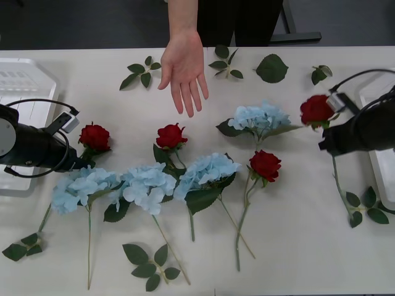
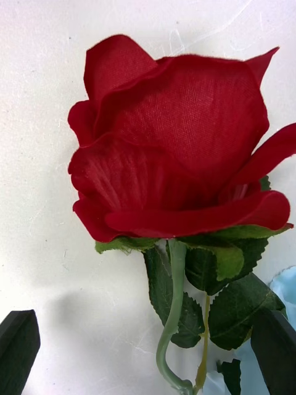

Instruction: Place the red flowers into the right box and the blue flowers into the left box. If a person shows an open palm, hand one flower to the person first, then continue sorting.

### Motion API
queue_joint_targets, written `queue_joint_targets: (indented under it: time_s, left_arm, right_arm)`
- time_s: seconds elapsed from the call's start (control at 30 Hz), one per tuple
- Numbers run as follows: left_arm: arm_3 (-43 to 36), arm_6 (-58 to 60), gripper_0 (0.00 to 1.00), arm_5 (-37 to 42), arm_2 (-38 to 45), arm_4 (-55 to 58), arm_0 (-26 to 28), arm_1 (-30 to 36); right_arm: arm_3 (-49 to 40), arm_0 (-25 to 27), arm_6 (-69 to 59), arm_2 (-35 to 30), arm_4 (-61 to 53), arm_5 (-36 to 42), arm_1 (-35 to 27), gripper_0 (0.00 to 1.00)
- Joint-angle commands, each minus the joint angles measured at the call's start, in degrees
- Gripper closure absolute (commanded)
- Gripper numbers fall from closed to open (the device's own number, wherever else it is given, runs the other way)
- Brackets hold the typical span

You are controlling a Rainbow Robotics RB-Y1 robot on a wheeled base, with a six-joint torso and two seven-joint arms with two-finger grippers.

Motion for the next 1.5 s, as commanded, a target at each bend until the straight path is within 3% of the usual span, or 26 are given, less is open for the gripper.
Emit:
queue_joint_targets:
  time_s: [0.03,0.43,0.77,1.5]
  left_arm:
    - [0.2,0.0,0.0,-0.7,-0.5,-0.5,-2.4,-0.3]
    - [0.2,0.0,0.0,-0.7,-0.5,-0.5,-2.4,-0.3]
    - [0.2,0.0,0.0,-0.7,-0.5,-0.5,-2.4,-0.3]
    - [0.2,0.0,0.0,-0.7,-0.5,-0.5,-2.4,-0.3]
  right_arm:
    - [-1.9,-5.7,6.1,-3.0,-9.1,-8.2,0.6,1.0]
    - [-0.9,-22.6,14.5,14.2,-26.0,-48.4,3.2,1.0]
    - [-0.3,-34.2,16.6,14.8,-25.4,-53.3,9.1,1.0]
    - [-0.3,-35.1,18.0,15.3,-29.7,-55.4,11.0,1.0]
